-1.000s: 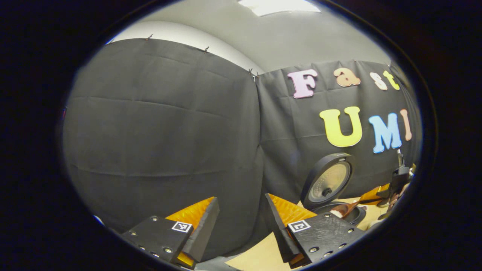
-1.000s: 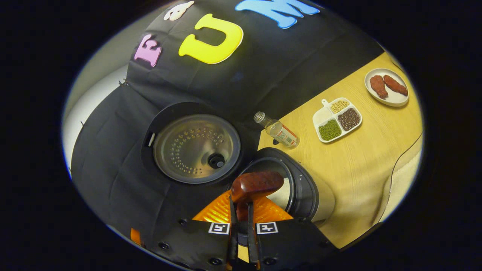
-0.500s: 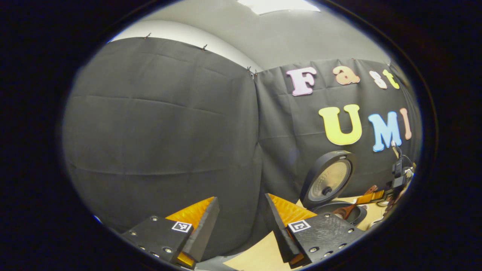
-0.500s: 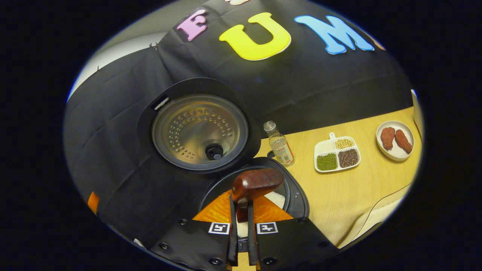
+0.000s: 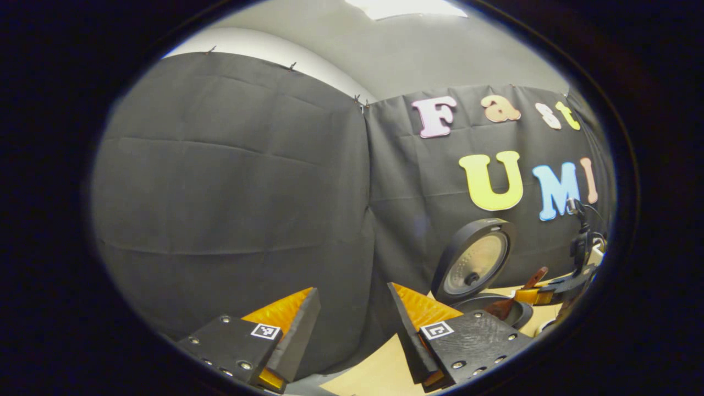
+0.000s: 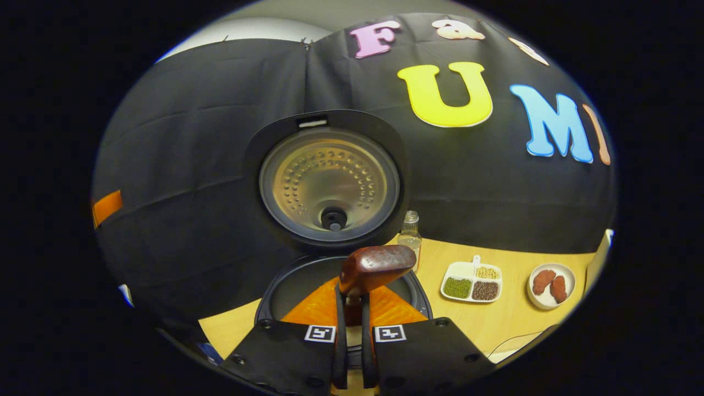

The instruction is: Close the left gripper, press the button to open the rice cooker; take a wooden spoon from the chopstick holder with the right hand, scoop a spoonful of rice and pour it into the rice cooker, then put the wooden spoon back into the chopstick holder.

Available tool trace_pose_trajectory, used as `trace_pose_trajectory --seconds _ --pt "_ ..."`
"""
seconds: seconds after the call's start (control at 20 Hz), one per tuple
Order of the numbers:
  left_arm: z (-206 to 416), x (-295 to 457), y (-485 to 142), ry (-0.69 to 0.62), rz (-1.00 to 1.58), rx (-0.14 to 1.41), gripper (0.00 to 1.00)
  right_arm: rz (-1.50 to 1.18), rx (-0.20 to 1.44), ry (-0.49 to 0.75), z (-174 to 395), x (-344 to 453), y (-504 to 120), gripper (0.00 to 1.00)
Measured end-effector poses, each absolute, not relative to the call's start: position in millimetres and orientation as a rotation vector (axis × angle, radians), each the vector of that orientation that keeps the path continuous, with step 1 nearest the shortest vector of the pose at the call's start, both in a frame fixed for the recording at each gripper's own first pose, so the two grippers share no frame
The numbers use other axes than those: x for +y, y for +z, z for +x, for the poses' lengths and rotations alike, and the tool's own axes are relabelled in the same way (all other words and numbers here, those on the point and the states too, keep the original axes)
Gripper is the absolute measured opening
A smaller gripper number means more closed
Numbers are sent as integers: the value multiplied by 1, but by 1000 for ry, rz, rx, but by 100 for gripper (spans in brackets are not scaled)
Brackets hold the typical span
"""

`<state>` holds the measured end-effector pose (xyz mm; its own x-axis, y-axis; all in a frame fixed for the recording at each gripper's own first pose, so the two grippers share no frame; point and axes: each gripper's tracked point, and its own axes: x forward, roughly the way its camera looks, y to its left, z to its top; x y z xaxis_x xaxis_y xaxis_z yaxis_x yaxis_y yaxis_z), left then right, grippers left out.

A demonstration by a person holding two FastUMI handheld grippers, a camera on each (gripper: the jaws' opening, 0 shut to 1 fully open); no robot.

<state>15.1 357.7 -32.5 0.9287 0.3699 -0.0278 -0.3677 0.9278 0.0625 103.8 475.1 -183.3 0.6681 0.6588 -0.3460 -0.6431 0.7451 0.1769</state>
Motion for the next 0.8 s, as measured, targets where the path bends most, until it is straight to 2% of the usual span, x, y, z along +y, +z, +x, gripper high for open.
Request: trace_pose_trajectory --seconds 0.1,0.15,0.2,0.6,0.75,0.8 --pt "17 357 -34 373 57 40 75 -25 349 746 99 477 -180 12" --pt "17 358 -34 370 55 42 75 -57 322 742 97 476 -178 7" --pt "17 358 -34 368 53 43 75 -88 295 736 95 474 -177 12" --pt "24 352 -36 340 51 50 75 -282 80 726 84 472 -155 11" --pt "26 348 -33 328 54 44 75 -301 89 743 80 471 -166 11" --pt "28 346 -31 322 55 39 75 -282 124 746 77 469 -170 8"
